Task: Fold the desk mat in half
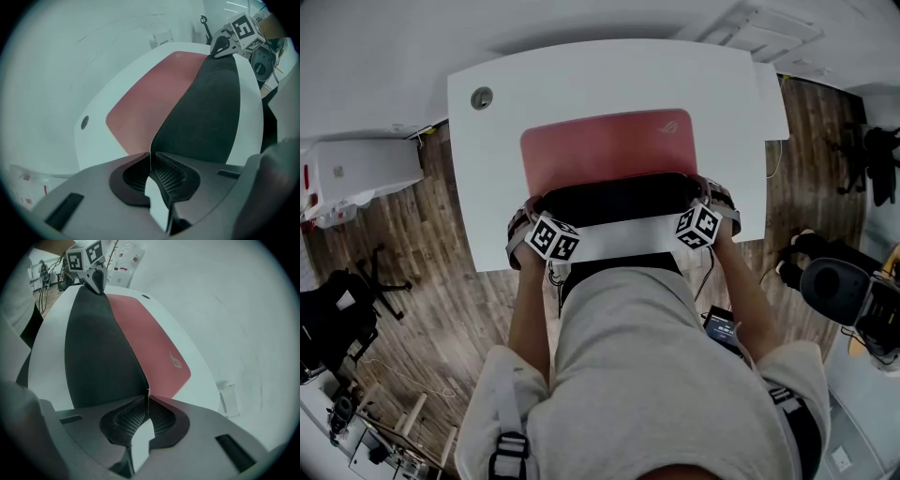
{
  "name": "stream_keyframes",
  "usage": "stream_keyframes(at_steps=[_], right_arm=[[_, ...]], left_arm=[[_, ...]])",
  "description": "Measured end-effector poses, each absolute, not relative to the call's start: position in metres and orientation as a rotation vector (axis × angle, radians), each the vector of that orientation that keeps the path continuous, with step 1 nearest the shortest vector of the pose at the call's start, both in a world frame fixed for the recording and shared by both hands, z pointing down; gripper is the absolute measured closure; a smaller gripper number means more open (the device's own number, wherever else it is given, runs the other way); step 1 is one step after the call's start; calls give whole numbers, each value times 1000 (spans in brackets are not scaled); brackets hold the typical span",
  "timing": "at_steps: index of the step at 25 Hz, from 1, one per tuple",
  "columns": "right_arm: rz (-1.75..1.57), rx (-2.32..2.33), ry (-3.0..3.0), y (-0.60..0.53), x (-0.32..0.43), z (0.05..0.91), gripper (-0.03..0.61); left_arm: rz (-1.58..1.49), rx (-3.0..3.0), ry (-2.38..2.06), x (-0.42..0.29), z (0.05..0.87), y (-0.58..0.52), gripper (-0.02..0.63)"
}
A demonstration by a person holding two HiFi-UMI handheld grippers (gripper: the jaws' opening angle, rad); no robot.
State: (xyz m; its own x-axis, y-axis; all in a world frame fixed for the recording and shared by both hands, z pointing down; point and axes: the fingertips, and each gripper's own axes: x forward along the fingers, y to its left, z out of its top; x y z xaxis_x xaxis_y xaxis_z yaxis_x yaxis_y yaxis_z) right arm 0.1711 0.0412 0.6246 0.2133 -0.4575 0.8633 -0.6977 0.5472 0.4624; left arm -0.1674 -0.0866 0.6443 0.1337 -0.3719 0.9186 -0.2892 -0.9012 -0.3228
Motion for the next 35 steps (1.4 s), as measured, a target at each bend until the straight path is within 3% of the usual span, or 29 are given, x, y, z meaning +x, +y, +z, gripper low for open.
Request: stream_keyframes(at_steps=[35], right_arm=[[184, 1088, -1513, 15, 183, 619, 525]], left_arm=[[-1976, -2254, 766, -161, 641, -110, 576]])
